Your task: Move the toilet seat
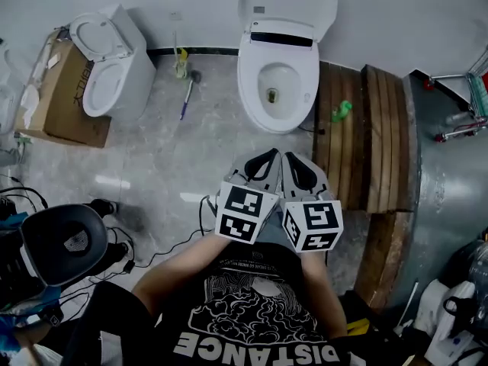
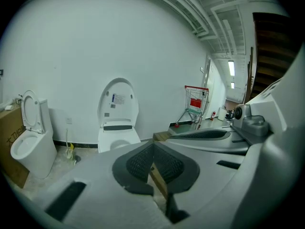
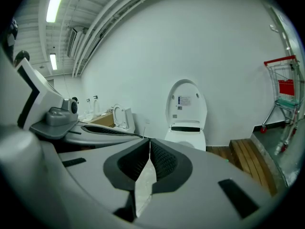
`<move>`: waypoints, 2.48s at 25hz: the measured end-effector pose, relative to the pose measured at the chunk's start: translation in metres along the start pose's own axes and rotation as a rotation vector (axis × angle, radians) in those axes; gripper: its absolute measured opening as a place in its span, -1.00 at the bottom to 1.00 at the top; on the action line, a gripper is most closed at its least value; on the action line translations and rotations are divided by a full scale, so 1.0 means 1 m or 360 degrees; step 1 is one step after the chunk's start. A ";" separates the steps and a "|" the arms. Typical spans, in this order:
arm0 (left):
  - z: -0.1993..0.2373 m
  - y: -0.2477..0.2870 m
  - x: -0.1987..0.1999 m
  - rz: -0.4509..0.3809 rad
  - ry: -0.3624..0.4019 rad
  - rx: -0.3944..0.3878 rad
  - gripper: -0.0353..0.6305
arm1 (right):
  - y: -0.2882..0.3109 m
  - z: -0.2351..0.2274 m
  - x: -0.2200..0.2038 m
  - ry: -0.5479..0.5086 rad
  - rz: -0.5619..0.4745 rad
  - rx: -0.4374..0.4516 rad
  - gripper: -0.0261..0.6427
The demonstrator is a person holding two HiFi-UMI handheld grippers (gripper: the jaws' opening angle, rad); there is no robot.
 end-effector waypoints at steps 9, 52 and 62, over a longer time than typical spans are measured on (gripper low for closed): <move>0.006 0.081 0.019 0.0096 -0.0068 0.0058 -0.86 | 0.042 -0.077 0.009 0.0088 0.0083 0.0075 -0.86; 0.167 0.321 -0.185 0.0325 -0.1201 -0.0205 -0.85 | 0.301 -0.197 -0.200 0.1177 0.0386 0.0283 -0.85; 0.184 0.338 -0.231 0.0381 -0.1329 -0.0252 -0.57 | 0.324 -0.201 -0.247 0.1488 0.0336 0.0237 -0.55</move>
Point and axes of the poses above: the fingertips, and each gripper's own axes: y forward along the fingers, z to its left, x out of its top, the point moved 4 cm from there along -y, backward along the fingers, and after that the axes turned 7 degrees about z, right-handed, at the moved point
